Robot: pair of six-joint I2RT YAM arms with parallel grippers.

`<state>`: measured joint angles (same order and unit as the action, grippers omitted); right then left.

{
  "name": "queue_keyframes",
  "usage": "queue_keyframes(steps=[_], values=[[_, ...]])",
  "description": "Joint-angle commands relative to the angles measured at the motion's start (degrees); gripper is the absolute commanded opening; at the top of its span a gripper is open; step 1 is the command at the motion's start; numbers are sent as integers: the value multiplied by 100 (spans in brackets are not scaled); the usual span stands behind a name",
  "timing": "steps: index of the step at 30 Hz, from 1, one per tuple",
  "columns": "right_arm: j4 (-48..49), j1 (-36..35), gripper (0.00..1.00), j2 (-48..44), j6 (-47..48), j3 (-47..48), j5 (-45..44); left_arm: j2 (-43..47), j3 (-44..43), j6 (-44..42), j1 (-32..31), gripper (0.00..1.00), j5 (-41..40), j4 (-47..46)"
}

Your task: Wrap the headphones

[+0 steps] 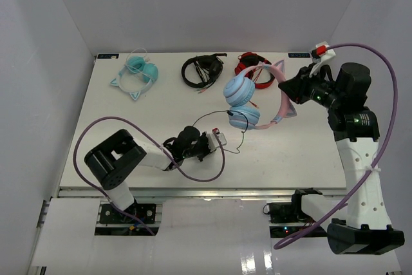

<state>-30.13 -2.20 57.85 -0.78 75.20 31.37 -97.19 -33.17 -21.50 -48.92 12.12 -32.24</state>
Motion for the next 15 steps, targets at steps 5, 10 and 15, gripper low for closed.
queue_keyframes(steps=[5,10,15], values=[[-1212,4,8,-124,2750,148,1659,1503,307,431,1503,0,2344,768],[-1894,-1054,8,-314,4199,-386,1275,1019,-1221,496,2352,0,3516,2877],[-1399,-2334,8,-129,3607,-1032,231,184,-2642,1185,2387,0,3986,4142]])
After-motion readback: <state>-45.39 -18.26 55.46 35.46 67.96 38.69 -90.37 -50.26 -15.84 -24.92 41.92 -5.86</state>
